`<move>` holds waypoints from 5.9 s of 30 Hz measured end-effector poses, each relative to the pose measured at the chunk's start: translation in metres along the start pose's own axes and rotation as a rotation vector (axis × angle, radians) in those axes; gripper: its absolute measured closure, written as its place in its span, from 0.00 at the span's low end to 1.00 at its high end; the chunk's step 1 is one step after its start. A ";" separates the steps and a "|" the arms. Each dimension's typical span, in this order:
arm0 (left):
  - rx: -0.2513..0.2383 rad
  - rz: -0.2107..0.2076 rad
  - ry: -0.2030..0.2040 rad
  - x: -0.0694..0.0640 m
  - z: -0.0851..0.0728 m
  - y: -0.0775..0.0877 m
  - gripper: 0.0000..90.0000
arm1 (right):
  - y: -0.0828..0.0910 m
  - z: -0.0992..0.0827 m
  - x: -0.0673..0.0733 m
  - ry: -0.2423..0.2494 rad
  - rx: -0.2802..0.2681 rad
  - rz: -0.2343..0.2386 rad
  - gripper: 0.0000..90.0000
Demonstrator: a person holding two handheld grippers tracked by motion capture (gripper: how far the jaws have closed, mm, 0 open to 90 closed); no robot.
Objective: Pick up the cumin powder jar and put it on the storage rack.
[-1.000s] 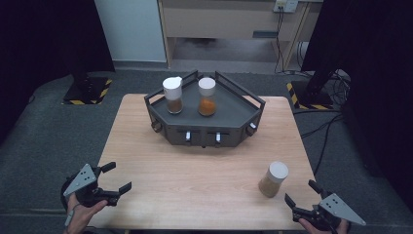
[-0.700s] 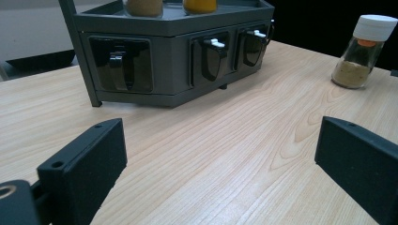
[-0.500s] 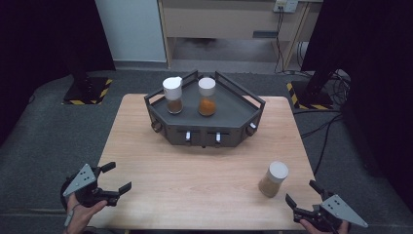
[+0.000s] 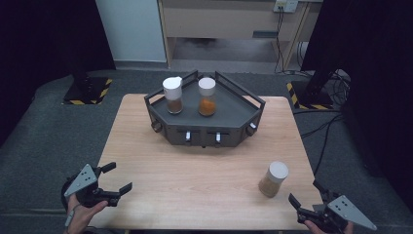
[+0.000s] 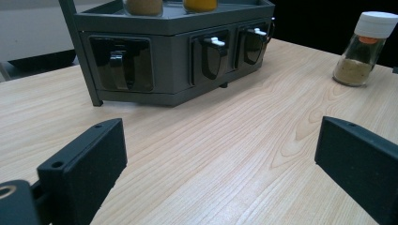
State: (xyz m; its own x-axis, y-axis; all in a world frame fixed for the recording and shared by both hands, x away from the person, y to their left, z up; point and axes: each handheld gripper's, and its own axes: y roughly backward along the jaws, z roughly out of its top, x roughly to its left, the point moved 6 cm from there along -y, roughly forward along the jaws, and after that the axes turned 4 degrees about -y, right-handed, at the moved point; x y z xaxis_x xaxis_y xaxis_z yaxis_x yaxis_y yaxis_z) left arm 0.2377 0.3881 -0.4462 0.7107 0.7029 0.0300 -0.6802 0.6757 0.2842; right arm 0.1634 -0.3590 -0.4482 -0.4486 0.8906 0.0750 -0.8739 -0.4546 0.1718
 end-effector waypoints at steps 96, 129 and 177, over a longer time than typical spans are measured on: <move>0.014 -0.005 -0.003 -0.001 0.000 -0.002 0.02 | -0.121 0.081 -0.028 0.067 0.512 0.254 0.34; 0.026 -0.015 -0.004 0.000 0.001 -0.005 0.02 | -0.138 0.139 -0.030 0.178 0.505 0.331 0.38; 0.026 -0.019 -0.003 0.002 0.001 -0.004 0.02 | -0.259 0.276 0.010 0.244 0.506 0.468 0.38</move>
State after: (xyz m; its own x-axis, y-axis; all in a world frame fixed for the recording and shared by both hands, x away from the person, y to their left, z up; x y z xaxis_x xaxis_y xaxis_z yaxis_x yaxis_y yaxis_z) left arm 0.2416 0.3867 -0.4468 0.7242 0.6890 0.0271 -0.6614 0.6830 0.3098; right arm 0.4373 -0.2294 -0.2209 -0.8345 0.5494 0.0411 -0.4133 -0.6736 0.6127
